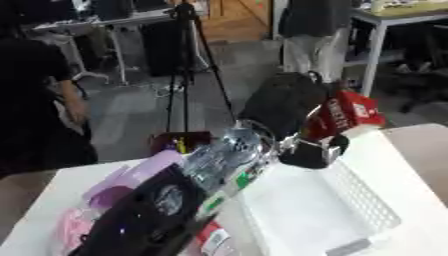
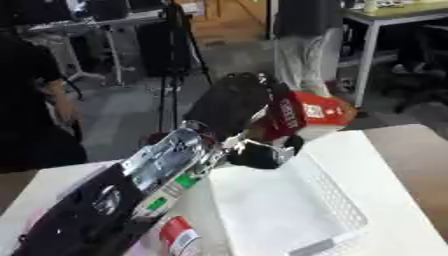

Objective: Pick up objects on the table and place them in the box.

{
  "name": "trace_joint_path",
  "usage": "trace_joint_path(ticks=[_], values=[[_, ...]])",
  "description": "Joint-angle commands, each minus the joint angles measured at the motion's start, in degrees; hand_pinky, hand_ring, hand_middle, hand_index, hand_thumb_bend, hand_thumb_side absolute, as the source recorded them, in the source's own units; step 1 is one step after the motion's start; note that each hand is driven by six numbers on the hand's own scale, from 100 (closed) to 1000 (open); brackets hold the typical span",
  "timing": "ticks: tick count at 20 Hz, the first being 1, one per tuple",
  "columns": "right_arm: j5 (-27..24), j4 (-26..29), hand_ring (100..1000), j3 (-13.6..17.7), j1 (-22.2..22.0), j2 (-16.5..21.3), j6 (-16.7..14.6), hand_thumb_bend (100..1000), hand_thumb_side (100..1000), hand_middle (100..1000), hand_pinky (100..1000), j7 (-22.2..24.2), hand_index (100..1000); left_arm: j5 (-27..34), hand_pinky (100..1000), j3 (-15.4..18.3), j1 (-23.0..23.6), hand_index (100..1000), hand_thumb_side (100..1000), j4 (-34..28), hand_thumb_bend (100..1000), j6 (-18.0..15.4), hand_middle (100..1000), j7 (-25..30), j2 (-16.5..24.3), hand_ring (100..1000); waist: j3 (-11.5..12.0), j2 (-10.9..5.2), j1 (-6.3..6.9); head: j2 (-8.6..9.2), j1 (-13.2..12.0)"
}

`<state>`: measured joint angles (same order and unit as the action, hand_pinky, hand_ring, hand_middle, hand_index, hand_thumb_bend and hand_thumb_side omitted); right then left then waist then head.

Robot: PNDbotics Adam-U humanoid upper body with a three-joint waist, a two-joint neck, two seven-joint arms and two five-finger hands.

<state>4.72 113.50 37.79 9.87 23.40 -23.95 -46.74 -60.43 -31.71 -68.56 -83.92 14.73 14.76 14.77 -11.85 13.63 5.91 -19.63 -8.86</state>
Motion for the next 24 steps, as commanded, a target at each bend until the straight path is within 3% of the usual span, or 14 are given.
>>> trace_joint_path(ticks=[1,6,12,13,22,23,24], values=[[-0.18,1.09,626,0.49,0.27,1.14,-1.05,100,701,558,684,-0.92,568,0.59,820,-0.09,-1.31,883,802,-1.13,259,-1.75,854,2.67,1.82,840,0.09,-0.84,-0.75,0.26,0.16],[-0.15,1.09,625,0.47,0.22,1.19,-1.10,100,700,558,683,-1.16,568,1.57,896,-0.56,-0.98,986,919,-1.21,213,-3.13,977,7.25,2.03,929,0.15,-0.89,-0.92,0.39,0.40],[-0.10,1.09,625,0.41,0.15,1.21,-1.15,100,699,558,686,-1.47,568,4.07,921,0.05,-1.10,1000,965,-3.56,229,-1.88,1000,12.38,2.28,959,0.21,-0.94,-1.08,0.47,0.67],[-0.08,1.09,625,0.40,0.15,1.23,-1.15,100,698,557,687,-1.49,567,4.11,963,0.05,-1.12,1000,1000,-3.79,280,-1.64,1000,13.17,2.38,1000,0.23,-0.94,-1.08,0.53,0.66],[-0.10,1.09,625,0.38,0.24,1.22,-1.17,100,696,557,686,-1.51,567,1.86,993,0.83,-1.41,1000,1000,-4.76,321,-0.36,1000,17.98,1.85,1000,-0.01,-0.79,-1.03,0.99,0.72],[-0.09,1.09,625,0.41,0.24,1.21,-1.17,100,692,557,686,-1.51,565,1.47,1000,0.82,-1.38,1000,1000,-4.35,465,-0.28,1000,18.35,1.87,1000,-0.04,-0.74,-0.98,1.00,0.69],[-0.08,1.09,625,0.44,0.25,1.19,-1.16,100,692,557,686,-1.49,565,0.92,1000,0.88,-1.43,1000,1000,-4.01,465,-0.28,1000,18.75,1.83,1000,-0.06,-0.69,-0.95,1.02,0.67]])
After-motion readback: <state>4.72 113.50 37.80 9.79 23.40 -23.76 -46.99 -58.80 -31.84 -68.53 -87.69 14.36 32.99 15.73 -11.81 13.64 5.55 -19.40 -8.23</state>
